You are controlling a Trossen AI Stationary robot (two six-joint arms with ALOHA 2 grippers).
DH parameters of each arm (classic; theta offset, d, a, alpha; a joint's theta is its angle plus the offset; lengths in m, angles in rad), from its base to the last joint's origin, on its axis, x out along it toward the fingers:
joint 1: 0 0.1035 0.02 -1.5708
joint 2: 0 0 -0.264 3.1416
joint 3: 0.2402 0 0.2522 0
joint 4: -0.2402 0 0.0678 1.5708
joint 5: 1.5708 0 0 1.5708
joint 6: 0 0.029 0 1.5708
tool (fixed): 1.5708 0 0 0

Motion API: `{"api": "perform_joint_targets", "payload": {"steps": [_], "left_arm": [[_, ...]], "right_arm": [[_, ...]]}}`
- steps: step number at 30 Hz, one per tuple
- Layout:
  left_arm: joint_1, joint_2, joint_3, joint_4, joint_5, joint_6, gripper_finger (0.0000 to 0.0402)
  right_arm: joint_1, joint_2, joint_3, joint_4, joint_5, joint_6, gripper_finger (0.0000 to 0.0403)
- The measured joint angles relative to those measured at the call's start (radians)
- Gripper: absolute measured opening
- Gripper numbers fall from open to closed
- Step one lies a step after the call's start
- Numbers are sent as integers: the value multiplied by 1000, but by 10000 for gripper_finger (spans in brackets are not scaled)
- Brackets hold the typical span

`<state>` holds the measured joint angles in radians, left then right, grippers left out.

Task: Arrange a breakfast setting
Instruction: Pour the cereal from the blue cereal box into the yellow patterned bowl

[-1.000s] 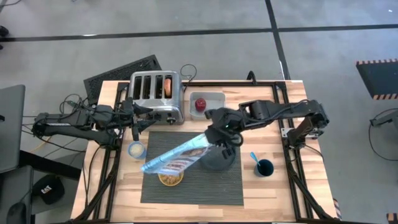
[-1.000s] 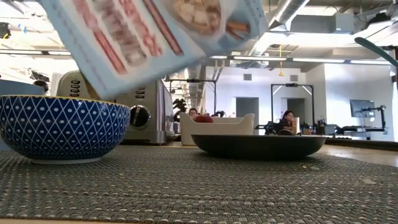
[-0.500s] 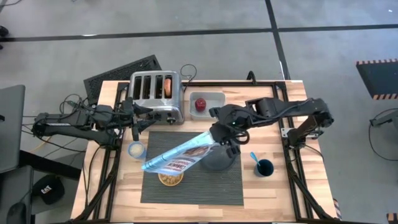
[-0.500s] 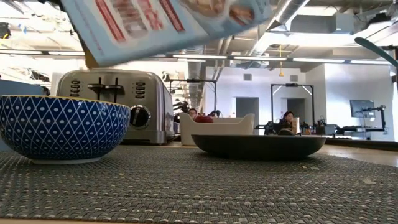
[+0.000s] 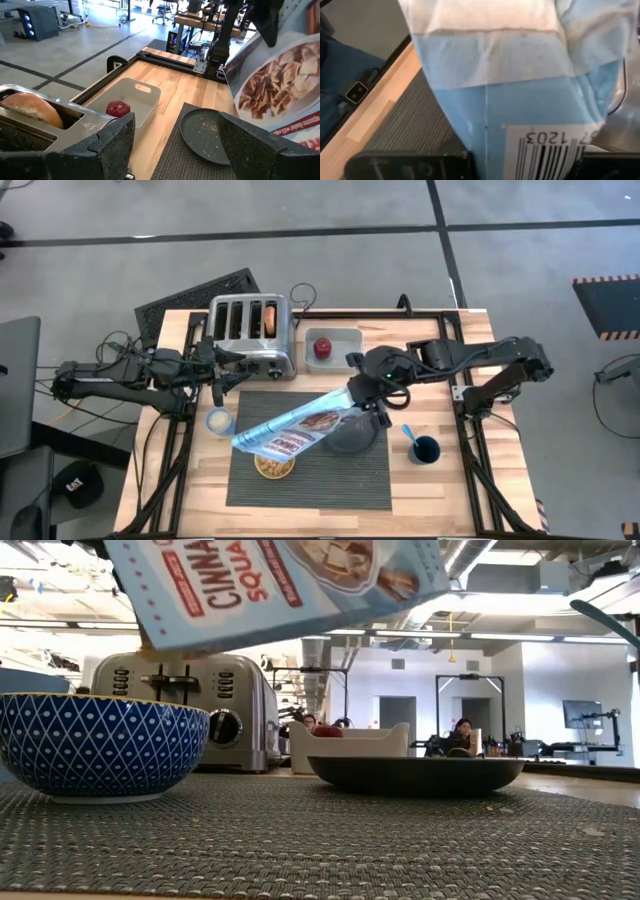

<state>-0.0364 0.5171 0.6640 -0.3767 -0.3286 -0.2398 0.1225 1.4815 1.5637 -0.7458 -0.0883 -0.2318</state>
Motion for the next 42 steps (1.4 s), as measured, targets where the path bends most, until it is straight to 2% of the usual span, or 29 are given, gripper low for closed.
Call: {"api": "perform_joint_targets", "payload": {"steps": [16, 29, 36, 42], "left_arm": [[0, 0, 0, 1, 0, -17, 267], [0, 0, 0, 28, 0, -25, 267], [0, 7, 0, 35, 0, -24, 267], [0, 27, 0, 39, 0, -25, 267]], "right_arm": [[-15, -187, -374, 312, -22, 73, 79], [-13, -249, -543, 450, -23, 104, 79], [-13, -285, -645, 583, -27, 131, 79], [-13, -303, -695, 618, -28, 137, 79]]}}
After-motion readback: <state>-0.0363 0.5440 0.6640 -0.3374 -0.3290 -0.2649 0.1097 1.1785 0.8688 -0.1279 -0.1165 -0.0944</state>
